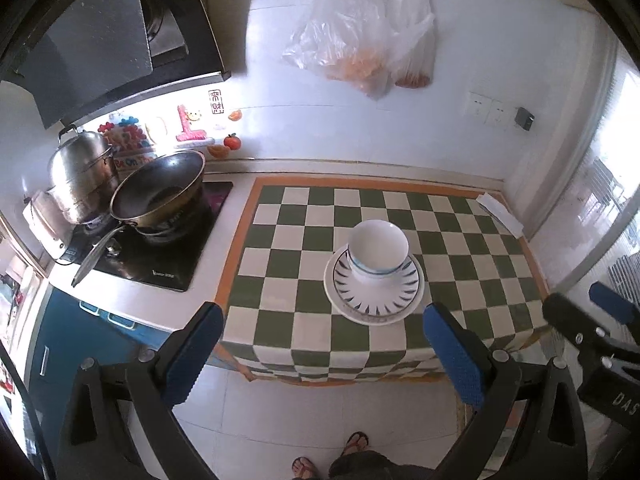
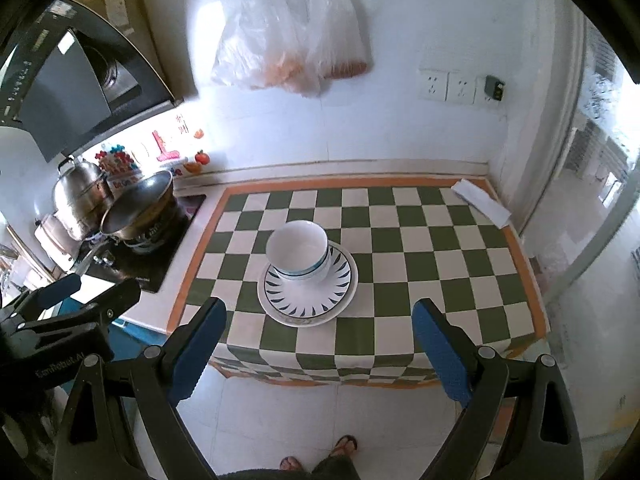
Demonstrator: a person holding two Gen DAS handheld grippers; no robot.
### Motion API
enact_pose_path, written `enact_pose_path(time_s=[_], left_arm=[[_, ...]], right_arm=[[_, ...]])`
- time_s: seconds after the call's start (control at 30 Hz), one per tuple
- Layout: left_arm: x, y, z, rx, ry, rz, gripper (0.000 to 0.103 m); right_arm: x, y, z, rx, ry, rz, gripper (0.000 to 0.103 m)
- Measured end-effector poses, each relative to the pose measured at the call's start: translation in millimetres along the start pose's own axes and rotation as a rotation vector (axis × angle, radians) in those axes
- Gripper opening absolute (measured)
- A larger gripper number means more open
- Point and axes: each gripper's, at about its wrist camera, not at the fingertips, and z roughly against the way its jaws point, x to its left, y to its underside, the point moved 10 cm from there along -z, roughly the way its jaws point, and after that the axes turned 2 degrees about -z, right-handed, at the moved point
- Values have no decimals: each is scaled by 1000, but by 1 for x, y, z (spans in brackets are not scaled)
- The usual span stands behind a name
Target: Organize plates and bowls
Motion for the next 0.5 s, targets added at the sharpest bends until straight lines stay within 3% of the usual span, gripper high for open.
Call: enact_pose_path(time_s=[0.5], left_arm=[[22, 20, 61, -79, 15, -41, 103]], right_arm=[[23, 34, 71, -70, 51, -55, 96]])
